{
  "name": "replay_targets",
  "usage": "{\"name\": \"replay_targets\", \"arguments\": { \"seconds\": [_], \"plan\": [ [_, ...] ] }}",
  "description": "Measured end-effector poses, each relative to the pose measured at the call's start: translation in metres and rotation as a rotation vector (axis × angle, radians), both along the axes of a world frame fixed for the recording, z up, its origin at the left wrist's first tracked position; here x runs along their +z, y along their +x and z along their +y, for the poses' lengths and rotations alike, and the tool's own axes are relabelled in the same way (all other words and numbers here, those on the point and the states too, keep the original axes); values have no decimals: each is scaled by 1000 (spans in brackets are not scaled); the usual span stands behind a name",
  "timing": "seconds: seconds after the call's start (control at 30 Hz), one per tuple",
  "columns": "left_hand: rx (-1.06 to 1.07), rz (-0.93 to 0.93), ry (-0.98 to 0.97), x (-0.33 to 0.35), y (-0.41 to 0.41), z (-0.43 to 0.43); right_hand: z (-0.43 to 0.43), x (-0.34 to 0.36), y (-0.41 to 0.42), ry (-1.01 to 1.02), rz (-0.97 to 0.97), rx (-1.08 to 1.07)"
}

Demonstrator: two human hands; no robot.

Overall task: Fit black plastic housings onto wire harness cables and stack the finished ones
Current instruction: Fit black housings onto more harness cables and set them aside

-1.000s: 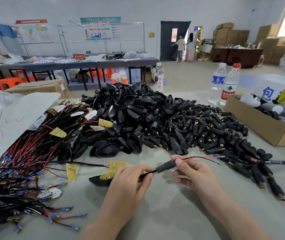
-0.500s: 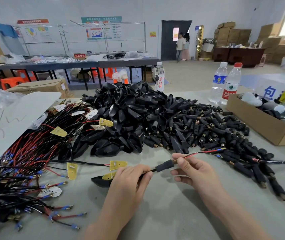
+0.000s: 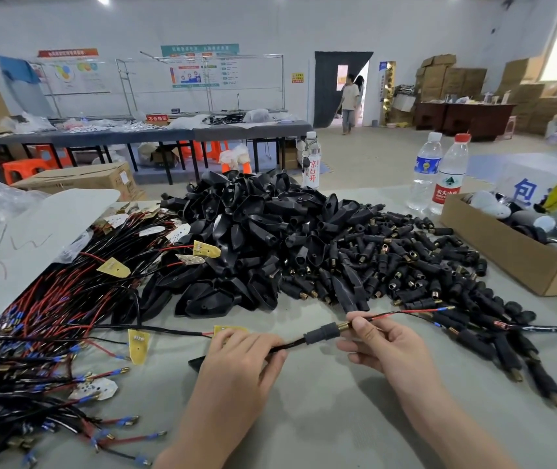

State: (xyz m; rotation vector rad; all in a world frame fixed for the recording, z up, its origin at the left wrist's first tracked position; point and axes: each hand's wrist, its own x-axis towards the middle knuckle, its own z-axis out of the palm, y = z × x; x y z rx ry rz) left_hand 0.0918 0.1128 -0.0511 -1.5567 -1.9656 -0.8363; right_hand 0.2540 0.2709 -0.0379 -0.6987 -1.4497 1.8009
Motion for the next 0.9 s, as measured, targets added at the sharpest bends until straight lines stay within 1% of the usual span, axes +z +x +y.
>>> {"name": "replay_targets", "arguments": {
  "seconds": [0.17, 0.33, 0.53, 0.73, 0.9],
  "plan": [
    [6, -9, -17, -2, -5, -1, 1, 0, -2, -7, -6, -59],
    [20, 5, 13, -3, -9, -1, 6, 0, 2, -44, 24, -128],
    [13, 52, 73, -6, -8, 2, 4, 0, 1, -65, 34, -47],
    [54, 165, 84, -12, -13, 6, 3, -1, 1, -70, 20, -40],
    [61, 192, 101, -12, -17, 7, -2, 3, 1, -66, 30, 21]
  ]
}}
